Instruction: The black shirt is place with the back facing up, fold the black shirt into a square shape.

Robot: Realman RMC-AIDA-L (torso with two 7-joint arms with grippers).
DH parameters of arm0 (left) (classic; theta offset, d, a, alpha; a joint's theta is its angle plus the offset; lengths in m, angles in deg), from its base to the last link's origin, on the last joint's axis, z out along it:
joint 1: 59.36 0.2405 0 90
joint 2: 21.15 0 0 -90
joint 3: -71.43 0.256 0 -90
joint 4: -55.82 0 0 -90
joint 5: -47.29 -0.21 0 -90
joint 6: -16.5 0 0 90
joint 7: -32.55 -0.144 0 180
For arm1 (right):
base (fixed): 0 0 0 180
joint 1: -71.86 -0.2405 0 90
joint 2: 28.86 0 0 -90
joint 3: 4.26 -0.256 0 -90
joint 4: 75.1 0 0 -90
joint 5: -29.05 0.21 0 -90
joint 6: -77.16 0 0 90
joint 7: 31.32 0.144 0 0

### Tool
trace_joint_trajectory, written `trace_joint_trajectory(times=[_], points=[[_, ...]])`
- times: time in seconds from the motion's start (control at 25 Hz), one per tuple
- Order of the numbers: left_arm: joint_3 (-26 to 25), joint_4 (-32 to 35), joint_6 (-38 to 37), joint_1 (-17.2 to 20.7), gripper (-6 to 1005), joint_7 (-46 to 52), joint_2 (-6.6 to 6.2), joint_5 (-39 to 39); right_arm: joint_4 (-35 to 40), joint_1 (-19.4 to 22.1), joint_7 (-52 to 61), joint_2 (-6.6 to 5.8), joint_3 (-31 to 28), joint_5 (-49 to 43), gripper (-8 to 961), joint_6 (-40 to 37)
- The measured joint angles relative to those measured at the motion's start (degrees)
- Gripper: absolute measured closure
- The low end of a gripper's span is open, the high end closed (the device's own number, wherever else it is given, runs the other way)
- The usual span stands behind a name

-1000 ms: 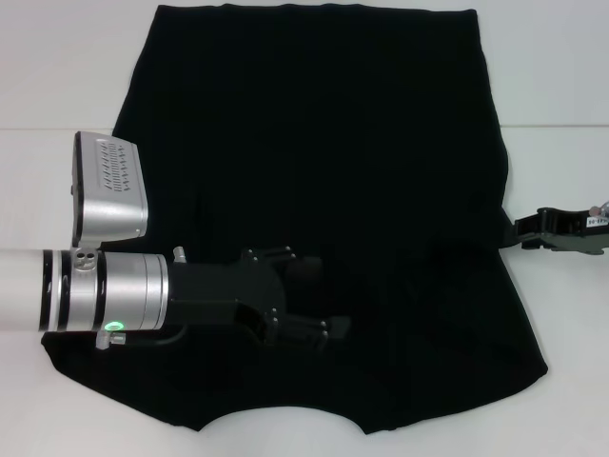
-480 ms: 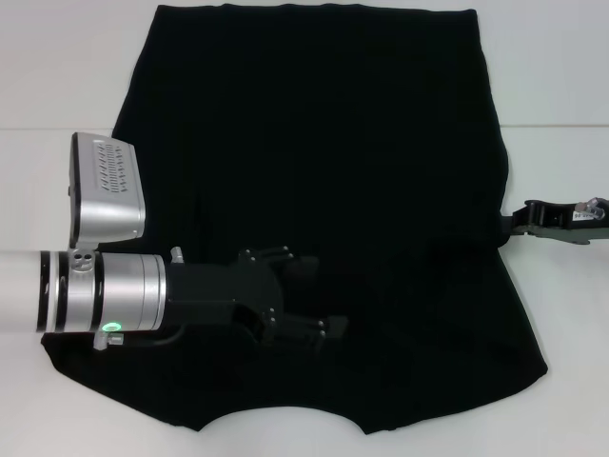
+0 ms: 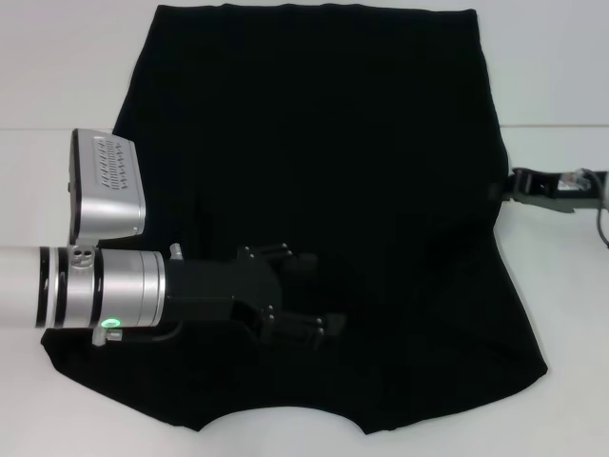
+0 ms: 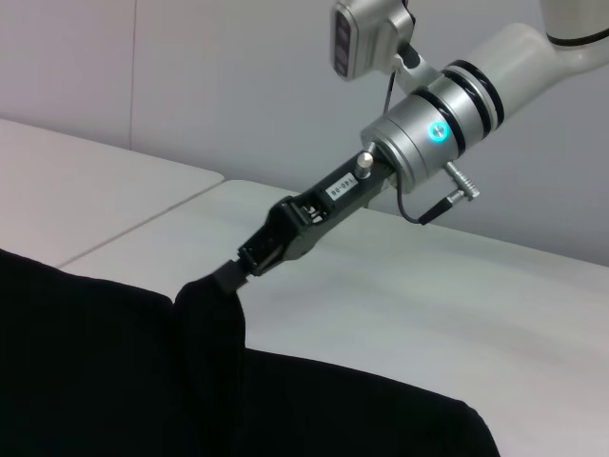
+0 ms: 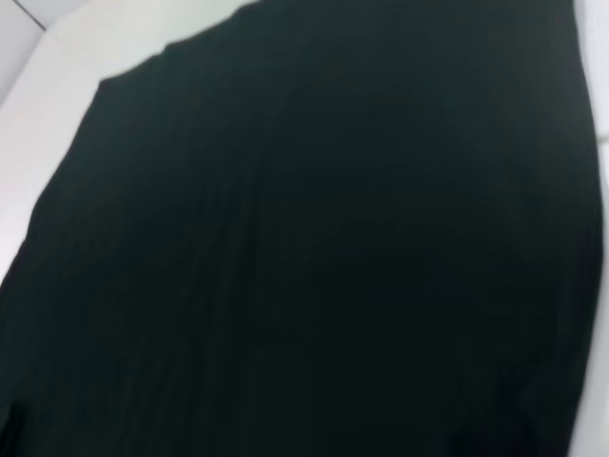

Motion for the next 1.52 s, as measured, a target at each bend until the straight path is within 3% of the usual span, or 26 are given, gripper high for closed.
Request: trace_joint_trajectory(times=[0.2,0.48,0.72,0.96,1.2,1.4,1.52], points=[[0.00,0.54,0.76,-0.04,51,0.19,-0.39,-0.10,-1.92,-2.29,-0.44,1.08,0.09,0.21,926,2.82],[-0.46,0.61,0.94,0.26,50,0.37,-0.77,-0.12,-2.79,-5.33,-1.28,3.70,0.41,0.11,927,5.69],[-2.73,0.61,1.12,0.76,51,1.04,-0.93,-0.13,-2.13,-5.70,-4.31,5.07,1.38,1.36,917,6.05],[-7.31,2.65,0.13,2.94,51,6.24,-1.43,-0.10,0.79,-3.12,-9.52,4.31,1.05,8.63,707,2.43],[-16.34,8.67,-5.98,7.81,51,17.91,-2.00,-0.37,1.25,1.56,-26.74,2.70,1.00,23.55,425,-10.13],[-23.13,14.21,-10.79,11.98,50,26.34,-2.15,-5.27,1.06,2.31,-32.64,2.91,1.09,25.32,250,-12.87],[-27.04,18.00,-11.00,13.87,50,31.85,-2.02,-9.97,1.01,2.20,-34.06,3.32,1.75,25.00,231,-12.97]])
